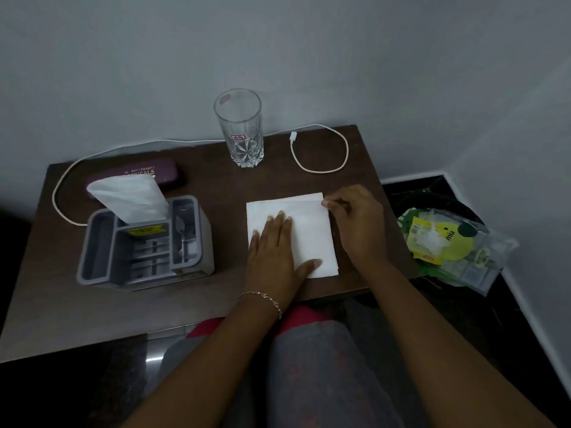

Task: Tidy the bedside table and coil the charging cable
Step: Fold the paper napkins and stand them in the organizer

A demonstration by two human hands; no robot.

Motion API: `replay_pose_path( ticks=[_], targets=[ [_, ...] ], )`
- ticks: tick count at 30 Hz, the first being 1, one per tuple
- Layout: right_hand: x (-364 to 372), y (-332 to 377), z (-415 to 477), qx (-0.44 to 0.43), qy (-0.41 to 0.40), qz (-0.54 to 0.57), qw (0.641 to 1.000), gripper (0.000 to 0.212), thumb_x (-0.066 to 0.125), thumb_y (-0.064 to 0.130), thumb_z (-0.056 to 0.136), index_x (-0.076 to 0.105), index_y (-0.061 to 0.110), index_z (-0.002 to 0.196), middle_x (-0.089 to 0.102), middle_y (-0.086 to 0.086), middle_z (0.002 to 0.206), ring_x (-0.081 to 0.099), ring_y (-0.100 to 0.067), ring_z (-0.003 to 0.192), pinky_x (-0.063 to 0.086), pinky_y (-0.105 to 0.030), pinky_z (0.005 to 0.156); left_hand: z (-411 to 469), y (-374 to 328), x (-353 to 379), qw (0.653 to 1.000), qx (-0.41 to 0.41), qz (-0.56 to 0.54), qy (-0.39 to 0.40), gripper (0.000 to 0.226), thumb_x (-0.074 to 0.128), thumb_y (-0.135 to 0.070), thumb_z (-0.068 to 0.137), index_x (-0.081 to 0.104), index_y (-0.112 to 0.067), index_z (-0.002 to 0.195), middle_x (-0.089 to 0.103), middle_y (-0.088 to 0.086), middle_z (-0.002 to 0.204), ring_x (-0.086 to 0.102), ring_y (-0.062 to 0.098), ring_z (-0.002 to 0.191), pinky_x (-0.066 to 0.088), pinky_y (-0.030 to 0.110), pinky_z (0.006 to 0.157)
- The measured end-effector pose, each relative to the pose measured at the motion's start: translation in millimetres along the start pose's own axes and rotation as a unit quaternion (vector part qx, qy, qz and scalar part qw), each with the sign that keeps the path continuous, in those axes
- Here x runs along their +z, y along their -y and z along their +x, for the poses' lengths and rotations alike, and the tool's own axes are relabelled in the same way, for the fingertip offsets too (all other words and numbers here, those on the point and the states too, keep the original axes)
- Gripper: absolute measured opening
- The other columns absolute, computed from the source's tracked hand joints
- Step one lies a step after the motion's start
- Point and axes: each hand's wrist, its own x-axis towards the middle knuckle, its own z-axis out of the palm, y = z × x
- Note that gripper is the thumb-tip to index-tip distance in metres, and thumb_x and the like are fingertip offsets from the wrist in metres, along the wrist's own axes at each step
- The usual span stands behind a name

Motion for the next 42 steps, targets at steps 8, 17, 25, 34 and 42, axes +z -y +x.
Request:
replay_pose_path(
  ticks=[8, 17, 25, 34, 42],
  targets=[
    [-13, -2, -10, -0.051, 0.035, 0.135, 0.989, 0.007, 0.062, 0.007, 0.087, 0.066, 0.012, 0.084, 0.06, -0.001, 0.094, 0.059, -0.011, 0.091, 0.045, -0.018, 0.081, 25, 5, -46, 0.977, 0.078, 0.042, -0.192, 0.071, 0.068, -0.043, 0.076, 0.039, -0.021, 0.137, 0.038, -0.001, 0.146, 0.014, 0.02, 0.143, -0.002, 0.043, 0.116],
    [-29, -13, -13, 0.104, 0.173, 0.292, 0.935, 0.01, 0.043, 0.009, 0.098, 0.048, 0.011, 0.089, 0.053, -0.002, 0.09, 0.054, -0.01, 0.088, 0.052, -0.027, 0.081, 38, 21, -63, 0.946, -0.082, -0.311, -0.026, 0.066, 0.081, -0.023, 0.066, 0.05, -0.022, 0.125, 0.058, -0.01, 0.112, 0.057, 0.007, 0.097, 0.044, 0.004, 0.072],
    [-25, -11, -11, 0.146, 0.146, 0.251, 0.946, 0.017, 0.061, 0.021, 0.089, 0.053, 0.023, 0.105, 0.063, 0.002, 0.106, 0.062, -0.012, 0.101, 0.054, -0.036, 0.088, 27, 6, -56, 0.918, -0.125, -0.374, -0.042, 0.012, 0.068, -0.02, 0.081, 0.072, -0.014, 0.091, 0.069, -0.009, 0.078, 0.064, 0.001, 0.066, 0.051, 0.021, 0.064],
    [-46, 27, -14, 0.27, 0.335, 0.529, 0.732, 0.061, 0.075, 0.046, 0.063, 0.066, 0.018, 0.116, 0.064, -0.006, 0.124, 0.06, -0.017, 0.116, 0.051, -0.031, 0.095, 3, -27, -112, 0.772, -0.148, -0.616, 0.052, 0.033, 0.063, -0.03, 0.073, 0.068, -0.012, 0.101, 0.073, 0.01, 0.1, 0.07, 0.022, 0.087, 0.058, 0.037, 0.078],
    [-33, 20, -12, 0.351, 0.282, 0.427, 0.784, 0.035, 0.065, 0.009, 0.08, 0.063, 0.004, 0.115, 0.072, -0.008, 0.103, 0.069, -0.017, 0.087, 0.058, -0.025, 0.073, 0, 7, -74, 0.787, -0.277, -0.548, 0.064, 0.028, 0.06, -0.019, 0.087, 0.062, -0.003, 0.11, 0.071, 0.01, 0.101, 0.069, 0.018, 0.079, 0.059, 0.033, 0.068]
  ],
)
